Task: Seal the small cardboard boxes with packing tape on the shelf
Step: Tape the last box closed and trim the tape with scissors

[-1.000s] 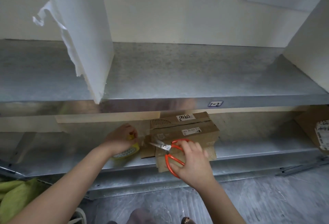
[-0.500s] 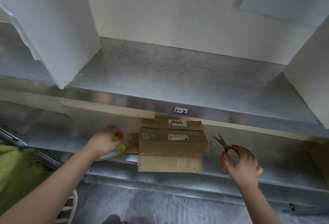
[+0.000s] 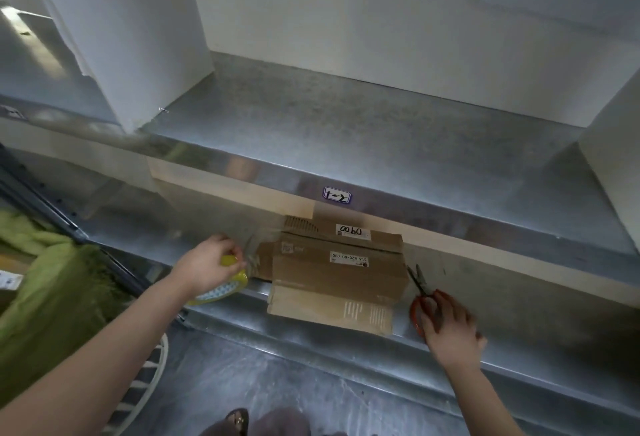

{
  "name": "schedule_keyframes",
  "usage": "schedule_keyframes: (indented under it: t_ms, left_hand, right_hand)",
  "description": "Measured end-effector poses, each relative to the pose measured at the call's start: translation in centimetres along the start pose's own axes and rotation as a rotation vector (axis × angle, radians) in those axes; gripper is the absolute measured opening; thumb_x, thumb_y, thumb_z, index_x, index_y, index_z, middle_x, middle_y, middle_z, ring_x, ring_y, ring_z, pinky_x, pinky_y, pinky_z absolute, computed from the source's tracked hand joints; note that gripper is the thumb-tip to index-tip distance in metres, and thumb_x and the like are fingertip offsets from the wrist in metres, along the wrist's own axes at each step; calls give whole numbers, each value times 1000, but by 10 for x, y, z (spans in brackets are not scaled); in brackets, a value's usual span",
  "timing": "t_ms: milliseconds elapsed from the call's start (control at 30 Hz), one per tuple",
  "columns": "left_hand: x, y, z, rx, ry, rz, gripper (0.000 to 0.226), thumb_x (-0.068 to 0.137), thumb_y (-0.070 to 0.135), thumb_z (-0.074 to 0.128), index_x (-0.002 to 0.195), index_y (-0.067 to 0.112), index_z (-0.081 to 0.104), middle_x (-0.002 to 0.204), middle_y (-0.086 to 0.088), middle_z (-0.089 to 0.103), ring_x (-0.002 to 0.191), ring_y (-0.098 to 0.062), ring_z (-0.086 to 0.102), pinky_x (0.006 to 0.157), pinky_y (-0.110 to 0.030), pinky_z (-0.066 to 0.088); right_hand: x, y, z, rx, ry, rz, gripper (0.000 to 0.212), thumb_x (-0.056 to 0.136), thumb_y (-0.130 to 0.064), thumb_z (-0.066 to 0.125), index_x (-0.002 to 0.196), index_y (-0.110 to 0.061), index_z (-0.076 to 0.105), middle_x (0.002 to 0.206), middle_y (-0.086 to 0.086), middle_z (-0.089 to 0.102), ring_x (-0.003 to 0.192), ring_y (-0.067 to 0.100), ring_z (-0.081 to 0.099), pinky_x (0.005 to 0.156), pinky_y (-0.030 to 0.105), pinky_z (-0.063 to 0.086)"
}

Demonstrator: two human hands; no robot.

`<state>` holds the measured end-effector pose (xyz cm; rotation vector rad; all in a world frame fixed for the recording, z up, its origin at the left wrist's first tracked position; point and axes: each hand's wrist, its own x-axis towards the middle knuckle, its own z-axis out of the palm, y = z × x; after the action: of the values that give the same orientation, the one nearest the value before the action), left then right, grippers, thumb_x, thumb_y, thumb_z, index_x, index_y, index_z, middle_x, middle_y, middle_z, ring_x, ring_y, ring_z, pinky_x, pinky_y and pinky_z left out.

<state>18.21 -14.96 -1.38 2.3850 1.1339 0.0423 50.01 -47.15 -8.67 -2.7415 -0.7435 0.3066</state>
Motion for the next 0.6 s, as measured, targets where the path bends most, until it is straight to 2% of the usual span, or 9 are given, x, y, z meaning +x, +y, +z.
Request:
schedule_keyframes:
  t_ms: [67, 167, 267, 400, 467, 600]
  left_hand:
    - [-1, 1, -4, -11, 0, 23, 12, 84, 41, 69, 84, 32, 61, 99, 6, 54, 96, -14, 53, 86, -32, 44]
    - [2, 2, -14, -12, -30, 97, 12, 84, 41, 69, 86, 31, 63, 99, 8, 55, 95, -13, 54, 85, -30, 44]
    - [8, -1, -24, -28, -35, 176, 13, 85, 41, 69, 88, 30, 63, 99, 9, 57, 94, -13, 56, 86, -32, 46]
    - [11, -9, -37, -42, -28, 298, 11, 86, 42, 67, 88, 32, 61, 98, 11, 57, 95, -13, 58, 84, -32, 48]
    - [12, -17, -44, -55, -31, 357, 12, 85, 41, 67, 89, 30, 63, 99, 10, 58, 95, -15, 59, 83, -35, 49]
    - [14, -37, -54, -22, -40, 448, 15, 85, 42, 65, 92, 30, 62, 101, 13, 51, 94, -14, 58, 80, -36, 50]
  right_hand:
    - [-13, -9, -9, 34, 100, -62, 51, 91, -49, 42, 133, -24, 56, 142, 2, 50, 130, 28, 41, 96, 46, 35]
    - [-44, -45, -21, 87, 240, -237, 55, 87, -51, 38, 122, -17, 64, 133, 9, 58, 127, 34, 48, 100, 51, 36]
    - [-77, -101, -21, 80, 292, -445, 51, 90, -49, 39, 130, -24, 60, 134, 3, 57, 129, 29, 46, 104, 52, 36]
    - [-100, -191, -3, 42, 284, -644, 49, 92, -44, 47, 137, -27, 52, 139, -2, 53, 132, 22, 41, 110, 46, 32]
    - [-106, -235, 10, 35, 241, -660, 50, 92, -44, 50, 138, -26, 51, 139, -1, 53, 132, 24, 42, 111, 44, 33]
    - [-103, -304, 38, 131, 92, -530, 47, 95, -47, 48, 133, -21, 53, 132, 2, 57, 126, 25, 46, 107, 38, 36]
